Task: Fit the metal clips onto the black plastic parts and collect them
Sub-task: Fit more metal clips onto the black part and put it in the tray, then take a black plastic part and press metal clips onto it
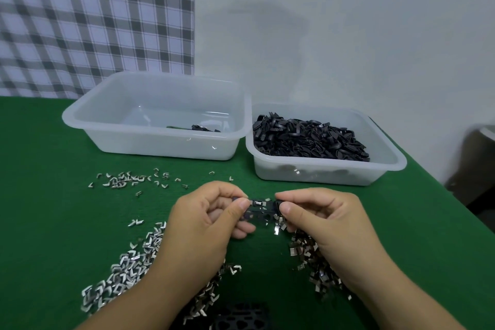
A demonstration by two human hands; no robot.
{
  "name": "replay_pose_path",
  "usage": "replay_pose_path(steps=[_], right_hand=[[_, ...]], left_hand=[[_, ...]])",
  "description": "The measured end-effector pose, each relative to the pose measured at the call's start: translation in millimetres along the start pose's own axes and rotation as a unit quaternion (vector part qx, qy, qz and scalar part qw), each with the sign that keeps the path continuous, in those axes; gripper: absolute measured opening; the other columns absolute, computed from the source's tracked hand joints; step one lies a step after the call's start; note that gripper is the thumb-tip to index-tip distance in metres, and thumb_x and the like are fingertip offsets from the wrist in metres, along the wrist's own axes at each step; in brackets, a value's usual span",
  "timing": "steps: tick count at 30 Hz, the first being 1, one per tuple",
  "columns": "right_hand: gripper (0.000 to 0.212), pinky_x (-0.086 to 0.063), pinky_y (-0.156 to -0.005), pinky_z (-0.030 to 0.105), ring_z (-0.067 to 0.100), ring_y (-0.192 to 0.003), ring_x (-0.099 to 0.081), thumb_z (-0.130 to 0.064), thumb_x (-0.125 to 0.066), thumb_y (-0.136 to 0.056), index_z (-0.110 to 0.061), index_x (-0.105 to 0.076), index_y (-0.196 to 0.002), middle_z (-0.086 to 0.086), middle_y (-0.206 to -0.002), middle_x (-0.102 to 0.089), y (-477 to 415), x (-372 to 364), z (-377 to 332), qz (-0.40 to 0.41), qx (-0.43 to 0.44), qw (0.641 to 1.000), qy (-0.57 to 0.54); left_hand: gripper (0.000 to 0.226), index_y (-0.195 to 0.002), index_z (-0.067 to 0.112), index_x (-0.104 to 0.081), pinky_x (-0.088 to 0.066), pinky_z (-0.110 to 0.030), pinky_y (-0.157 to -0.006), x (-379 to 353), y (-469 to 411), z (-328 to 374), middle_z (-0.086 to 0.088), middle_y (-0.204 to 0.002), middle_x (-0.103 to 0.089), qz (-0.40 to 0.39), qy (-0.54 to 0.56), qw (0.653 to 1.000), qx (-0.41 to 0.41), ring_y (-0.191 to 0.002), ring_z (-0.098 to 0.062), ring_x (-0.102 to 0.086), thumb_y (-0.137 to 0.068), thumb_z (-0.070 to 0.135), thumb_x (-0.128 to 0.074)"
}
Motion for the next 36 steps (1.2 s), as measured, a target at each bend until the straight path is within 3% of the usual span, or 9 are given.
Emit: replay_pose_path(steps=[8, 17, 25, 32, 36], right_hand=[[0.014, -0.05, -0.06, 0.015, 0.006, -0.059, -0.061, 0.001, -0.07, -0.076, -0.012, -0.073, -0.079, 0.003, -0.068, -0.071, -0.7, -2.1, 3.0, -0.009, -0.004, 1.0, 0.011], [0.019, -0.051, -0.06, 0.016, 0.009, -0.059, -0.062, 0.0, -0.067, -0.078, -0.015, -0.072, -0.089, 0.004, -0.07, -0.071, -1.3, -5.3, 3.9, -0.036, -0.001, 0.999, 0.01], [0.017, -0.05, -0.064, 0.019, 0.01, -0.065, -0.058, -0.001, -0.066, -0.08, -0.016, -0.072, -0.079, -0.001, -0.069, -0.068, -2.1, -5.6, 3.3, -0.042, 0.006, 0.998, 0.053], [0.02, -0.048, -0.063, 0.028, 0.019, -0.063, -0.058, -0.004, -0.066, -0.08, -0.023, -0.072, -0.075, 0.004, -0.068, -0.066, -1.0, -4.0, -1.4, -0.015, 0.088, 0.984, 0.153], [0.017, -0.048, -0.066, 0.027, 0.01, -0.071, -0.06, -0.011, -0.068, -0.08, -0.028, -0.071, -0.082, -0.008, -0.072, -0.065, 4.3, -2.8, -5.7, 0.013, 0.154, 0.955, 0.251]], left_hand=[[0.015, -0.08, 0.013, -0.068, -0.055, -0.02, -0.052, -0.9, 0.5, 0.7, -0.012, -0.067, -0.069, -0.012, -0.002, 1.0, -0.017, -0.057, -0.018, -0.07, -0.085, 0.0, -0.062], [0.029, -0.084, 0.028, -0.068, -0.054, -0.018, -0.057, -1.8, -0.2, 0.1, -0.001, -0.071, -0.071, -0.034, -0.033, 0.998, -0.049, -0.062, -0.013, -0.071, -0.087, 0.002, -0.059], [0.028, -0.083, 0.029, -0.068, -0.056, -0.019, -0.059, -1.3, 0.2, 0.5, 0.002, -0.073, -0.071, -0.047, -0.048, 0.996, -0.064, -0.066, -0.012, -0.071, -0.088, 0.003, -0.058], [0.027, -0.085, 0.029, -0.066, -0.056, -0.021, -0.06, -4.2, 2.2, -0.8, 0.004, -0.075, -0.07, -0.063, -0.054, 0.995, -0.059, -0.069, -0.013, -0.072, -0.089, 0.003, -0.057], [0.019, -0.083, 0.027, -0.069, -0.056, -0.02, -0.06, -2.8, 0.9, -3.0, 0.0, -0.075, -0.072, -0.044, -0.004, 0.999, -0.023, -0.072, -0.015, -0.072, -0.085, 0.009, -0.063]])
Point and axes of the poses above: each hand's wrist, its own y-axis away from the middle knuckle, its own x-axis out of the back of the hand, z = x × y, the point moved 3 cm from there along -y, towards the middle knuckle
